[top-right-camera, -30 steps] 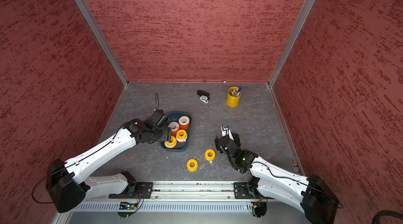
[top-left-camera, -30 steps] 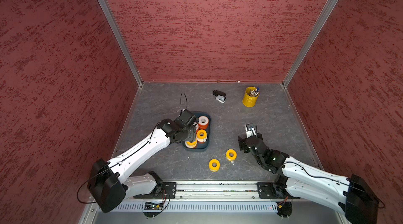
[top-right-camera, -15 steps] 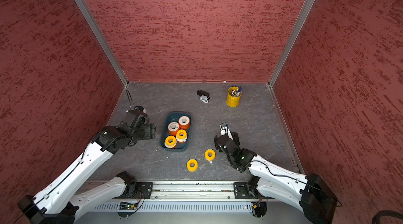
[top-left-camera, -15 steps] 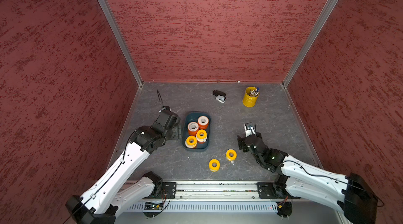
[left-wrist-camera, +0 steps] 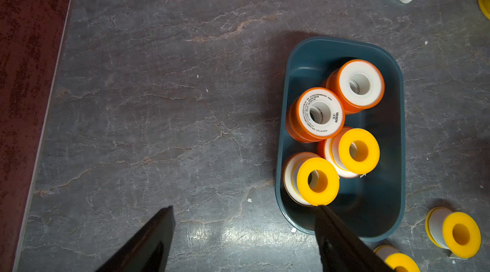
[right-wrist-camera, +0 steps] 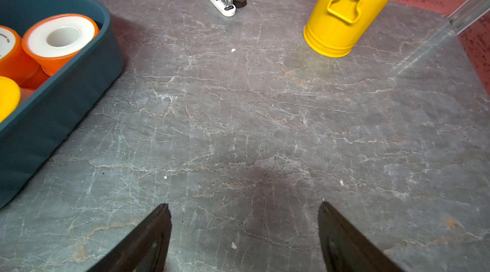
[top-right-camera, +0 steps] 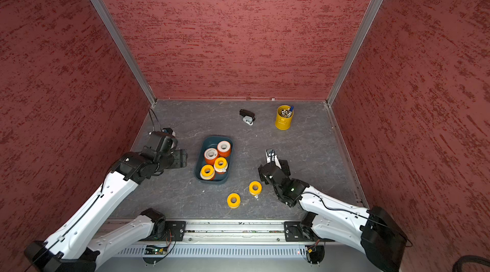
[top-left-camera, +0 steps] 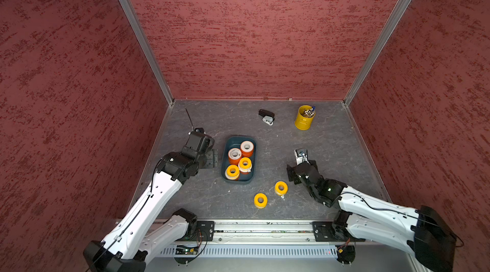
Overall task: Put the sealing tape into the storage box
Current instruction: Pick up the sealing tape at the center of the board.
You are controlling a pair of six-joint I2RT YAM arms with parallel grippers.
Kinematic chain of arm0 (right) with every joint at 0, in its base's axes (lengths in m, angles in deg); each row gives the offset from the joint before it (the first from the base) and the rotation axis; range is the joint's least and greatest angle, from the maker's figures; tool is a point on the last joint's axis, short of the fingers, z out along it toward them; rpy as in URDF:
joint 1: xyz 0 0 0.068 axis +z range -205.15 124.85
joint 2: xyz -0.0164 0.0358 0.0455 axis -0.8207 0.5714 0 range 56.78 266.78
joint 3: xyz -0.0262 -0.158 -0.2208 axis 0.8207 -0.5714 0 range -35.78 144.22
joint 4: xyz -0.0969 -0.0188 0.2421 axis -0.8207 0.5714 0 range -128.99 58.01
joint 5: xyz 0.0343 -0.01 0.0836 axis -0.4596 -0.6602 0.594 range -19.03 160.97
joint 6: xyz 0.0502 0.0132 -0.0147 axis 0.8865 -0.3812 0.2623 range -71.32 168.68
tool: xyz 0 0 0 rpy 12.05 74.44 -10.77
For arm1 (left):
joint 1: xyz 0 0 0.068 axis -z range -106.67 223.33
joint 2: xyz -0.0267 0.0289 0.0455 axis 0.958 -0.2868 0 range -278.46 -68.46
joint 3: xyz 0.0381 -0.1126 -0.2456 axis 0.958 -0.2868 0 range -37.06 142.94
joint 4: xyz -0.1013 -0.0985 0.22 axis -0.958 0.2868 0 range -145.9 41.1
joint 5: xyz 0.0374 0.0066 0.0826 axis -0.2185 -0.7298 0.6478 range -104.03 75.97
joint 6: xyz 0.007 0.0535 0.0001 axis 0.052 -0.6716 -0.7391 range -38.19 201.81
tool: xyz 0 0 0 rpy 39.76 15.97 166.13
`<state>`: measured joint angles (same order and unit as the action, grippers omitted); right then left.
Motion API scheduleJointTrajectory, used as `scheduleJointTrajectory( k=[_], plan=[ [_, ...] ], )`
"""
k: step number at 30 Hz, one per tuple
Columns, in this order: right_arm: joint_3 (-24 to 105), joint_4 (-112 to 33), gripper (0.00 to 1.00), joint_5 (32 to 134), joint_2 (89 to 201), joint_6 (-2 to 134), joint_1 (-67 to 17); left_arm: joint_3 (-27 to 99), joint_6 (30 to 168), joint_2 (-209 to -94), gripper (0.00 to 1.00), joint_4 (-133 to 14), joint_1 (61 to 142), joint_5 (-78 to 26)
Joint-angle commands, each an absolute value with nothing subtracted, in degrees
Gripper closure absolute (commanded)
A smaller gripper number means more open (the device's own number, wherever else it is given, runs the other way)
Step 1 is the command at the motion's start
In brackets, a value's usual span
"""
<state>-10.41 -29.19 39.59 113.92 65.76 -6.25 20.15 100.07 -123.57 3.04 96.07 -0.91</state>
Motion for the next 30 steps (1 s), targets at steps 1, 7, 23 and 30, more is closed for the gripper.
scheduleJointTrajectory(
  k=[1,7,23,30],
  plan=[
    [-8.27,-28.45,0.11,41.11,114.08,65.56,-6.46,19.44,98.95,-123.64,0.14,1.32,94.4,-3.23],
    [-6.07,-27.73,0.09,43.43,117.33,64.64,-6.65,19.62,98.86,-124.67,0.14,1.39,92.33,-3.64],
    [3.47,-25.7,0.07,58.01,130.5,65.9,-7.17,19.53,98.86,-123.87,0.14,1.41,89.63,-4.28],
    [7.94,-21.77,0.06,62.08,137.61,67.3,-7.17,19.48,98.86,-123.75,0.14,1.41,89.58,-4.53]
  ],
)
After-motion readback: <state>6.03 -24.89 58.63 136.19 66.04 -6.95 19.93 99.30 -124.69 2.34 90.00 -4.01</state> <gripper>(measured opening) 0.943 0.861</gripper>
